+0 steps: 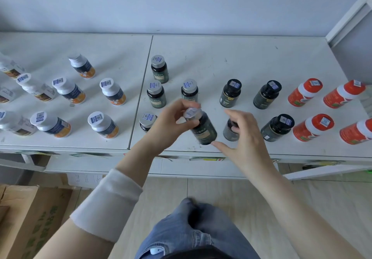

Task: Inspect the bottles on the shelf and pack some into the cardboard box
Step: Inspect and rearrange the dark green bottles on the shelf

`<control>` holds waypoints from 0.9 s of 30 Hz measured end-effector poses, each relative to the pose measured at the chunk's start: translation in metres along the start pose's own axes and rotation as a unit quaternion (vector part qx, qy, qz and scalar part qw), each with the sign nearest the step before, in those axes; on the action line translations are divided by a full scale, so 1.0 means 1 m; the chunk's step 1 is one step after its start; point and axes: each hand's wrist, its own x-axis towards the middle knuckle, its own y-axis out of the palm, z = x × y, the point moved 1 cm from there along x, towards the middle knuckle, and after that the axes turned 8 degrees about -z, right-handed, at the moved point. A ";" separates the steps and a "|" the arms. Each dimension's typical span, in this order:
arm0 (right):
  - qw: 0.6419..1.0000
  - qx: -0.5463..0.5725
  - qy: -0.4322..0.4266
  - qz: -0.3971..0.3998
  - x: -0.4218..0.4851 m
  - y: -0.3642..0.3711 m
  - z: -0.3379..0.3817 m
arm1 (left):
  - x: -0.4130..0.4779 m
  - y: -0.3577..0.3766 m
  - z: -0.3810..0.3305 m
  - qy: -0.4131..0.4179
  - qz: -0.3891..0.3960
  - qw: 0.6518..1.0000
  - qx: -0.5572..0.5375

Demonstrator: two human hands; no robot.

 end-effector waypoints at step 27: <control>0.999 -0.038 0.004 0.020 0.008 0.063 0.051 | -0.012 -0.098 0.027 0.024 -0.134 0.959 0.250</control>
